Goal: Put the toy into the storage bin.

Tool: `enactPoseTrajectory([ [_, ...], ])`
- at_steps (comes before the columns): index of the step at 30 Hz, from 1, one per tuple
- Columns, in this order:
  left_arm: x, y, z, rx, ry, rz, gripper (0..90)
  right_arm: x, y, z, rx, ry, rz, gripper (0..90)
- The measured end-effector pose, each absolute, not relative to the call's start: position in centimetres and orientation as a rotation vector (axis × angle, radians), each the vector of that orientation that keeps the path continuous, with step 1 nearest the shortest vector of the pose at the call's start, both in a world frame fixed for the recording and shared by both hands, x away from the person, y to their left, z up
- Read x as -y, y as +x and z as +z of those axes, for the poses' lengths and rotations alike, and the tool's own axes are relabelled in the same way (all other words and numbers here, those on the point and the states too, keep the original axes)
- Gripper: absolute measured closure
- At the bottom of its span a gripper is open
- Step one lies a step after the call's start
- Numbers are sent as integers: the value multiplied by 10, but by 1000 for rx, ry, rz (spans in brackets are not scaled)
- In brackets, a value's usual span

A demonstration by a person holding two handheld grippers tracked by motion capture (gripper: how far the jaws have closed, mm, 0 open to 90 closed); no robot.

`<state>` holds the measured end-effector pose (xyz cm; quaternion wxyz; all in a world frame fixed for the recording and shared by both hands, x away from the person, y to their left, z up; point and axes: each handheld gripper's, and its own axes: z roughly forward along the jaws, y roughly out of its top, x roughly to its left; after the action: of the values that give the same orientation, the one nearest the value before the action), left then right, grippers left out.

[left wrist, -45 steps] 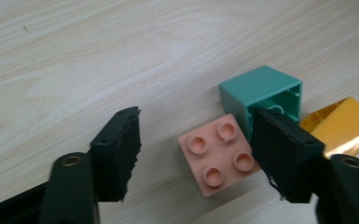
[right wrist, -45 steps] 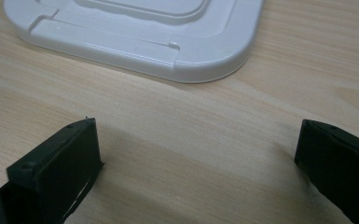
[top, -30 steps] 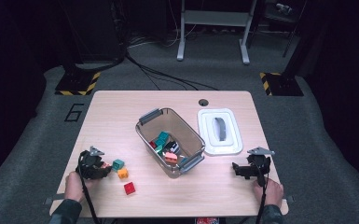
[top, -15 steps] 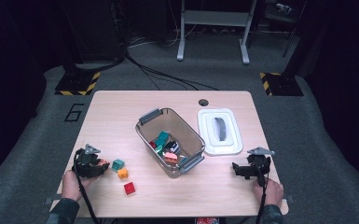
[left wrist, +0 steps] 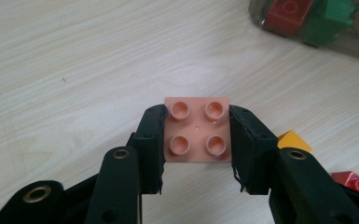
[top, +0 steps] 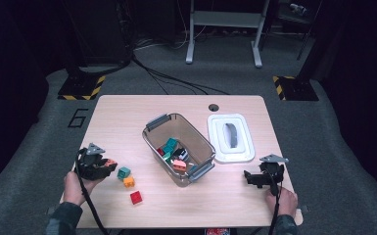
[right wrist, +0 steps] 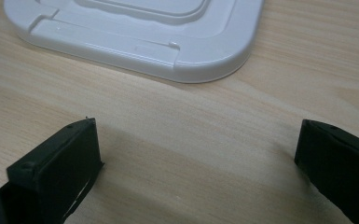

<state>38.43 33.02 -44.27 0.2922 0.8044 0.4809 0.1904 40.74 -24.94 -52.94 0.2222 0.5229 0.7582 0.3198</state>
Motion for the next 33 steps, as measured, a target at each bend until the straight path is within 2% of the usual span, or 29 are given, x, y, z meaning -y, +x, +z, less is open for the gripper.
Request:
enactPoseTrajectory([
  [33, -270, 403, -375, -1055, 2172, 572, 589, 249, 407, -529, -2092, 1450, 890, 0],
])
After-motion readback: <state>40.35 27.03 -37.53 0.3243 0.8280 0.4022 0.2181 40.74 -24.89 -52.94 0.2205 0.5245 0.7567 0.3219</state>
